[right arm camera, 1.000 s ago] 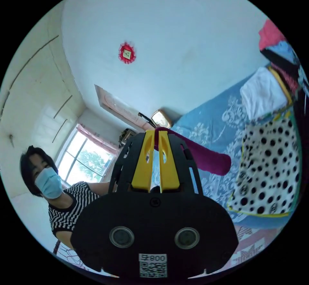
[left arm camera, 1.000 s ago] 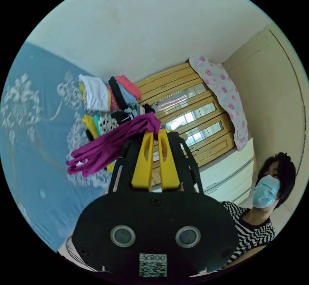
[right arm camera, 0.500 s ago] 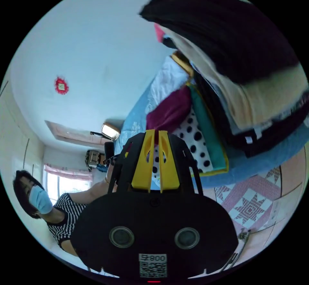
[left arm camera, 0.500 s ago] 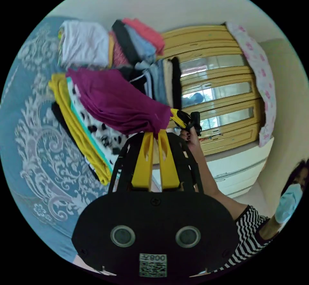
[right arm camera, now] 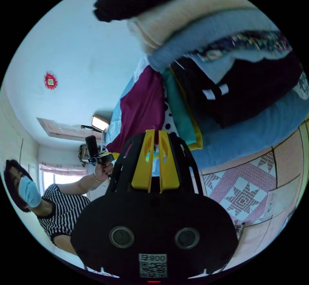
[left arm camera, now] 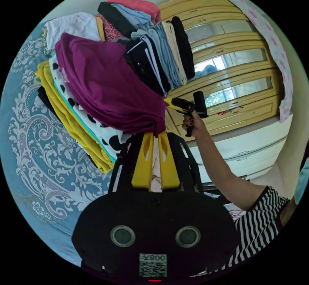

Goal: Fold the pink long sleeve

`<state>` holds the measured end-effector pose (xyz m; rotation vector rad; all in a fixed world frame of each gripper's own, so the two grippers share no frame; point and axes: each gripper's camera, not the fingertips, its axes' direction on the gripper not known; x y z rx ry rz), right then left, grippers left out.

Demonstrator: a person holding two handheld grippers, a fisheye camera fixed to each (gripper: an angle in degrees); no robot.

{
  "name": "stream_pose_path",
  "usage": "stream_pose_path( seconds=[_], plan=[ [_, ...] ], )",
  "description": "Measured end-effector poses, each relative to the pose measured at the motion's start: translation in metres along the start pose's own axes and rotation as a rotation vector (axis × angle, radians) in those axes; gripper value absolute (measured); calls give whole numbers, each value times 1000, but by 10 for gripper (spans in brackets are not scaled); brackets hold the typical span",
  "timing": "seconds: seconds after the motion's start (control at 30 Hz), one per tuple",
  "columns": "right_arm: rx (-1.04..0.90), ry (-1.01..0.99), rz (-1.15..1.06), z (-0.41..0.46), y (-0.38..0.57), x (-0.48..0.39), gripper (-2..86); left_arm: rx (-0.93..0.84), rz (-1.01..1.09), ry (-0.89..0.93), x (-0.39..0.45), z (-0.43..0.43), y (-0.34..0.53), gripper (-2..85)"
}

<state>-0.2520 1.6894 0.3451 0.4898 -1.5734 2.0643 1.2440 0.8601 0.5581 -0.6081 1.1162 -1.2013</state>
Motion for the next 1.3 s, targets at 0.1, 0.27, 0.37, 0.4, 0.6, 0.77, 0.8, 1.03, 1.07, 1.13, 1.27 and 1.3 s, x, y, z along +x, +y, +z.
stream_pose_path(
  seconds=[0.1, 0.27, 0.37, 0.4, 0.6, 0.77, 0.8, 1.03, 1.07, 1.13, 1.27, 1.3],
  plan=[
    [-7, -21, 72, 8, -3, 17, 19, -36, -45, -5, -36, 14, 11, 27],
    [81, -83, 95, -5, -2, 20, 17, -32, -67, 59, -80, 6, 32, 29],
    [181, -59, 97, -23, 6, 9, 11, -36, -81, 91, -102, -8, 48, 28],
    [201, -55, 89, -26, 8, 5, 9, -20, -80, 112, -108, -16, 55, 26],
    [198, 37, -71, -8, -10, -62, 1, 59, -21, 97, -128, -48, 58, 12],
    [66, 199, 0, 37, -37, -81, 0, 4, -70, -28, -164, -50, 55, 4],
    [70, 198, 9, 38, -38, -82, 0, -25, -84, 7, -176, -50, 58, 4],
    [139, 209, -6, 42, -41, -133, 0, 21, -67, 83, -194, -96, 83, 4],
    [163, 214, -26, 42, -42, -148, 0, 31, -58, 90, -197, -109, 89, 6],
    [197, 209, -71, 43, -46, -173, 0, 50, -44, 110, -201, -129, 99, 8],
    [204, 228, -209, 64, -71, -244, 3, 74, -11, 34, -214, -181, 127, 13],
    [199, 228, -232, 70, -76, -255, 3, 67, -13, -5, -219, -195, 135, 14]
  ],
)
